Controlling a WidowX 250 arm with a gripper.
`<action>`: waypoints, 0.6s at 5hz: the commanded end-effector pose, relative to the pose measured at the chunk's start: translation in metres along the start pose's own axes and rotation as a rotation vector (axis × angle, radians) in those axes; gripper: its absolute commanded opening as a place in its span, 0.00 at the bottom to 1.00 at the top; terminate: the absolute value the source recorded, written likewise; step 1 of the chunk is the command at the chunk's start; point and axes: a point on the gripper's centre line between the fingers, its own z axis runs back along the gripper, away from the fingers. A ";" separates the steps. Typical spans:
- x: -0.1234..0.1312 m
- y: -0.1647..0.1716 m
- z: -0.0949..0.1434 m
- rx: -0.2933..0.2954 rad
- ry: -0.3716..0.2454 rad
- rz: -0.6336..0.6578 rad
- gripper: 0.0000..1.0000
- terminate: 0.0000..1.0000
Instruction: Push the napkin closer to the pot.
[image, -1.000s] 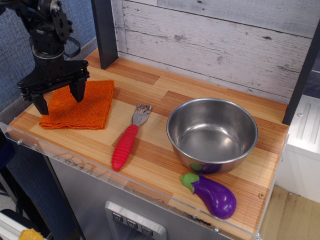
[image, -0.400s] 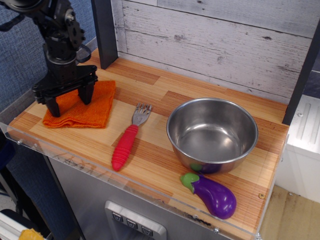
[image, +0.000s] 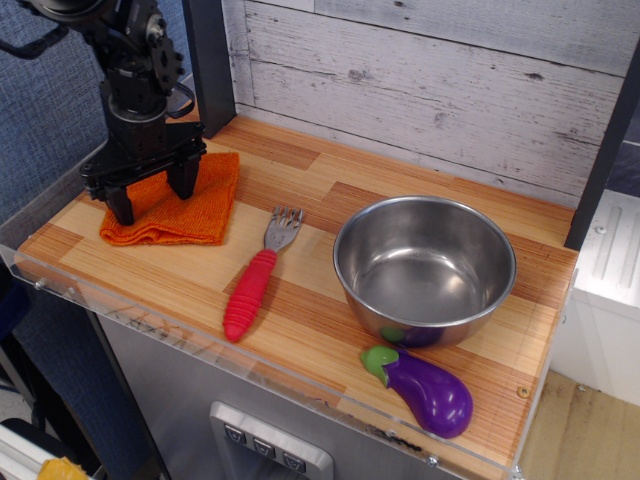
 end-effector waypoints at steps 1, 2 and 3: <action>-0.027 -0.037 0.012 -0.061 0.005 -0.109 1.00 0.00; -0.037 -0.063 0.020 -0.098 0.007 -0.150 1.00 0.00; -0.052 -0.093 0.026 -0.135 0.027 -0.156 1.00 0.00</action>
